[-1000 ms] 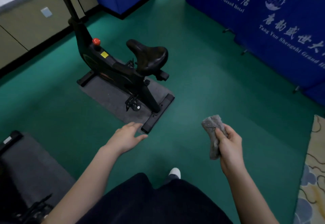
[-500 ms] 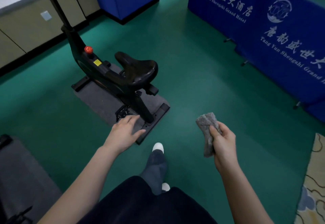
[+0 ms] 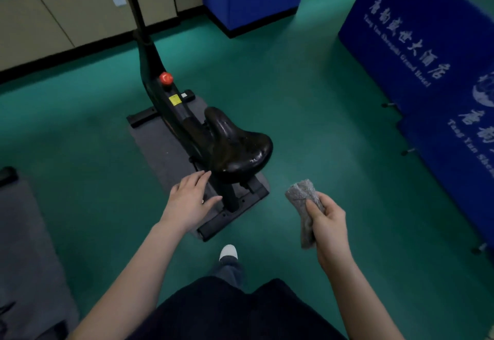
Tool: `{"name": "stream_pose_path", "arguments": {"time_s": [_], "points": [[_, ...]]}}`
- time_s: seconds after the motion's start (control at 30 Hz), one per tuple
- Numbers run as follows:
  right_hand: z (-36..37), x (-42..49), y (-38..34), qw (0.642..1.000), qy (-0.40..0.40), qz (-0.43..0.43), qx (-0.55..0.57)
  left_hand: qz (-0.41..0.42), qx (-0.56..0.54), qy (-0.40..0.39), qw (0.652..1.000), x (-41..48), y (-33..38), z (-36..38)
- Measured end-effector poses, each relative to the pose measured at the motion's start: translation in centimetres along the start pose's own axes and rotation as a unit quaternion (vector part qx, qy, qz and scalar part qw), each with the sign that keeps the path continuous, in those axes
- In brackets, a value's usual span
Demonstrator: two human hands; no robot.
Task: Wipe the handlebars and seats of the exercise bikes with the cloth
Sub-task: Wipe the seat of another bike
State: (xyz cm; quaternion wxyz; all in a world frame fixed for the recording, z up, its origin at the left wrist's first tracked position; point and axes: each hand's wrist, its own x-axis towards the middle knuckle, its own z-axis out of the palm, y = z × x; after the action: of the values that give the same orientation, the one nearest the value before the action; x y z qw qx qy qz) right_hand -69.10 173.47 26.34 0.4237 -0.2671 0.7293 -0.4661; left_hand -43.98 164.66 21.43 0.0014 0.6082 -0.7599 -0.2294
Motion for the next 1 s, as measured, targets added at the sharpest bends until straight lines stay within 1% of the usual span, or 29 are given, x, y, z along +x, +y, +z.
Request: {"name": "stream_pose_path", "arguments": {"time_s": [0.23,0.33,0.5,0.63,0.77,0.87,1.0], "points": [[3.0,5.1,-2.2,0.996,-0.075,-0.003,-0.042,-0.056,-0.037,0.001,0.998,2.7,-0.2,-0.4],[4.6,8.0,-3.5,0.991,-0.118,-0.018,-0.054,-0.085,-0.057,-0.001,0.995,3.3,0.1,0.1],[7.3,13.1,-5.1,0.975,-0.203,-0.032,-0.088,-0.138,-0.082,0.012,0.987,4.8,1.6,0.5],[8.8,17.4,-5.9,0.952,-0.279,-0.042,-0.115,-0.204,-0.124,0.031,0.971,6.2,3.6,0.8],[10.3,21.7,-6.5,0.929,-0.327,-0.092,-0.145,-0.260,-0.169,0.036,0.950,7.9,5.5,1.7],[12.3,25.0,-6.9,0.910,-0.354,-0.137,-0.168,-0.280,-0.196,0.059,0.938,9.2,5.9,2.1],[16.7,27.9,-8.0,0.873,-0.387,-0.229,-0.191,-0.303,-0.234,0.074,0.921,10.0,6.0,2.7]]}}
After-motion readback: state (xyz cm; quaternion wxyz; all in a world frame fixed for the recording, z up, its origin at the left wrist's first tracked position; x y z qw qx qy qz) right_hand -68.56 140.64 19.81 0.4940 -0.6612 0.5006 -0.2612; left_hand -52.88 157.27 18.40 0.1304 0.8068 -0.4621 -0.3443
